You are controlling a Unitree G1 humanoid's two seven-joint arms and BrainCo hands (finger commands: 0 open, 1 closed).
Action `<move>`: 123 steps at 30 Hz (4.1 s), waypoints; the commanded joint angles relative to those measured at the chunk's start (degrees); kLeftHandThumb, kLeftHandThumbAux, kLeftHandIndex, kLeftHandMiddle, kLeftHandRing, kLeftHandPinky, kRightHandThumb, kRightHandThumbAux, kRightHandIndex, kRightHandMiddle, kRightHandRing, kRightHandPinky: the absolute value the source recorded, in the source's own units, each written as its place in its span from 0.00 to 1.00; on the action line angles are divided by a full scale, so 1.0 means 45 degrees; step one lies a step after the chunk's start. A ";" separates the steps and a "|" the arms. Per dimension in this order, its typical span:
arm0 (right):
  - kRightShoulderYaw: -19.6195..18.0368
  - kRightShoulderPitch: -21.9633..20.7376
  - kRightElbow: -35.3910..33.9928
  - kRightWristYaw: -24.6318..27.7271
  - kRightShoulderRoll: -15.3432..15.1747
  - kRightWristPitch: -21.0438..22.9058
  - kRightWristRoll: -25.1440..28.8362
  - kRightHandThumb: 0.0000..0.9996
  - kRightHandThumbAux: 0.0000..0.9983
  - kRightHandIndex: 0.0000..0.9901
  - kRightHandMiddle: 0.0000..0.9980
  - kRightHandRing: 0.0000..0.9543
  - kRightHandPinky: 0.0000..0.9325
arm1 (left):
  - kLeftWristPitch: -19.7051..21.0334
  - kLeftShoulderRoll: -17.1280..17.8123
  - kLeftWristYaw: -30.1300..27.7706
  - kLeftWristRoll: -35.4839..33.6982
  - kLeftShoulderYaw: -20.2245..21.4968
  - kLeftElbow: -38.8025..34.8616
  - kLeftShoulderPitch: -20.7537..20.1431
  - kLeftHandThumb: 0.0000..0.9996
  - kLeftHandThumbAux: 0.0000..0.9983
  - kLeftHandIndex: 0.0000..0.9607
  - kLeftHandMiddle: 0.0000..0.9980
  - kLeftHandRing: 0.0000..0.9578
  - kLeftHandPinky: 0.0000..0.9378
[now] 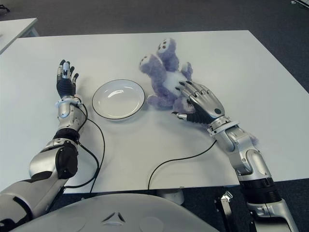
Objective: Put the doll into the plate.
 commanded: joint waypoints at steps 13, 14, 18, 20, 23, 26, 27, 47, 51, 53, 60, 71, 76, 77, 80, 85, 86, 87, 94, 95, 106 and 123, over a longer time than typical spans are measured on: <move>0.1089 -0.1697 0.4317 -0.1741 -0.0021 0.1329 -0.1854 0.30 0.30 0.00 0.00 0.00 0.00 | -0.0178 -0.0556 -0.0190 -0.0348 0.0491 0.2493 0.3968 0.00 0.40 0.00 0.01 0.01 0.04; 0.1151 -0.1815 0.4583 -0.1888 0.0003 0.1335 -0.1852 0.30 0.30 0.00 0.00 0.00 0.00 | -0.0161 -0.0548 -0.0187 -0.0355 0.0498 0.2498 0.3963 0.00 0.40 0.00 0.01 0.01 0.04; 0.1376 -0.2195 0.5437 -0.2396 0.0057 0.1308 -0.1747 0.31 0.30 0.00 0.00 0.00 0.00 | -0.0108 -0.0538 -0.0173 -0.0372 0.0517 0.2503 0.3952 0.00 0.40 0.00 0.01 0.01 0.04; 0.1438 -0.2311 0.5700 -0.2606 0.0102 0.1298 -0.1636 0.32 0.31 0.01 0.00 0.00 0.00 | -0.0109 -0.0554 -0.0164 -0.0383 0.0528 0.2507 0.3949 0.00 0.40 0.00 0.01 0.01 0.04; 0.1563 -0.2490 0.6057 -0.2865 0.0164 0.1292 -0.1543 0.33 0.31 0.01 0.00 0.00 0.00 | -0.0097 -0.0546 -0.0152 -0.0375 0.0522 0.2508 0.3946 0.00 0.41 0.00 0.01 0.01 0.03; 0.1694 -0.2667 0.6437 -0.3161 0.0218 0.1264 -0.1481 0.33 0.31 0.01 0.00 0.00 0.00 | -0.0098 -0.0550 -0.0110 -0.0335 0.0490 0.2512 0.3954 0.00 0.41 0.00 0.01 0.01 0.03; 0.1736 -0.2715 0.6533 -0.3245 0.0227 0.1258 -0.1460 0.33 0.31 0.01 0.00 0.00 0.00 | -0.0103 -0.0552 -0.0101 -0.0327 0.0484 0.2514 0.3955 0.00 0.41 0.00 0.01 0.01 0.03; 0.2149 -0.3171 0.7723 -0.4335 0.0234 0.0787 -0.0802 0.33 0.34 0.01 0.00 0.00 0.03 | -0.0137 -0.0531 -0.0092 -0.0340 0.0499 0.2528 0.3957 0.00 0.41 0.00 0.01 0.01 0.04; 0.2086 -0.3248 0.7933 -0.4783 0.0326 0.0673 -0.0627 0.37 0.37 0.03 0.01 0.22 0.43 | -0.0113 -0.0518 -0.0100 -0.0323 0.0479 0.2521 0.3979 0.00 0.41 0.00 0.01 0.01 0.03; 0.1993 -0.3292 0.8031 -0.5012 0.0401 0.0564 -0.0415 0.41 0.39 0.14 0.17 0.41 0.59 | -0.0123 -0.0513 -0.0098 -0.0344 0.0502 0.2528 0.3984 0.00 0.41 0.00 0.01 0.01 0.04; 0.1706 -0.3368 0.8331 -0.5486 0.0543 -0.0167 0.0391 0.49 0.45 0.55 0.68 0.74 0.79 | -0.0176 -0.0518 -0.0116 -0.0371 0.0531 0.2523 0.4004 0.00 0.41 0.00 0.01 0.01 0.04; 0.1030 -0.3125 0.8230 -0.6779 0.0875 -0.1577 0.1985 0.57 0.65 0.76 0.86 0.89 0.92 | -0.0181 -0.0485 -0.0340 -0.0519 0.0672 0.2524 0.4026 0.00 0.38 0.00 0.01 0.00 0.02; 0.0837 -0.3121 0.8003 -0.7046 0.1047 -0.1684 0.2308 0.56 0.67 0.77 0.86 0.90 0.92 | -0.0166 -0.0467 -0.0384 -0.0546 0.0738 0.2533 0.4023 0.00 0.38 0.00 0.01 0.00 0.02; 0.0825 -0.3130 0.8008 -0.7062 0.1060 -0.1696 0.2339 0.56 0.67 0.77 0.86 0.90 0.92 | -0.0165 -0.0466 -0.0388 -0.0543 0.0747 0.2534 0.4023 0.00 0.38 0.00 0.01 0.00 0.02; 0.0767 -0.3207 0.8049 -0.7135 0.1119 -0.1739 0.2464 0.55 0.67 0.77 0.86 0.90 0.92 | -0.0163 -0.0465 -0.0418 -0.0533 0.0794 0.2537 0.4020 0.00 0.37 0.00 0.00 0.00 0.02; 0.0514 -0.3440 0.8074 -0.7368 0.1326 -0.1904 0.2782 0.54 0.68 0.77 0.86 0.90 0.92 | -0.0173 -0.0454 -0.0534 -0.0534 0.0876 0.2535 0.4025 0.00 0.36 0.00 0.00 0.00 0.02; 0.0461 -0.3475 0.8088 -0.7438 0.1358 -0.1983 0.2836 0.54 0.68 0.76 0.85 0.90 0.92 | -0.0177 -0.0452 -0.0532 -0.0526 0.0880 0.2537 0.4024 0.00 0.36 0.00 0.00 0.00 0.03; 0.0430 -0.3497 0.8102 -0.7488 0.1376 -0.2040 0.2871 0.54 0.68 0.76 0.85 0.90 0.93 | -0.0181 -0.0450 -0.0530 -0.0519 0.0883 0.2539 0.4024 0.00 0.36 0.00 0.00 0.00 0.03; 0.0151 -0.3738 0.8313 -0.8069 0.1583 -0.2790 0.3196 0.54 0.68 0.76 0.85 0.90 0.93 | -0.0149 -0.0429 -0.0550 -0.0520 0.0912 0.2574 0.3992 0.00 0.36 0.00 0.00 0.00 0.02; 0.0110 -0.3788 0.8361 -0.8170 0.1608 -0.2951 0.3236 0.54 0.68 0.76 0.85 0.90 0.93 | -0.0129 -0.0419 -0.0576 -0.0534 0.0928 0.2586 0.3987 0.00 0.36 0.01 0.00 0.00 0.01; -0.0082 -0.4118 0.8564 -0.8557 0.1671 -0.3938 0.3460 0.53 0.69 0.77 0.87 0.91 0.94 | -0.0074 -0.0422 -0.0728 -0.0610 0.1042 0.2624 0.3935 0.00 0.36 0.02 0.00 0.00 0.02; -0.0339 -0.4358 0.6441 -0.8962 0.1858 -0.4302 0.2965 0.50 0.71 0.78 0.88 0.93 0.95 | -0.0019 -0.0455 -0.0656 -0.0675 0.0983 0.2679 0.3844 0.00 0.38 0.03 0.00 0.00 0.01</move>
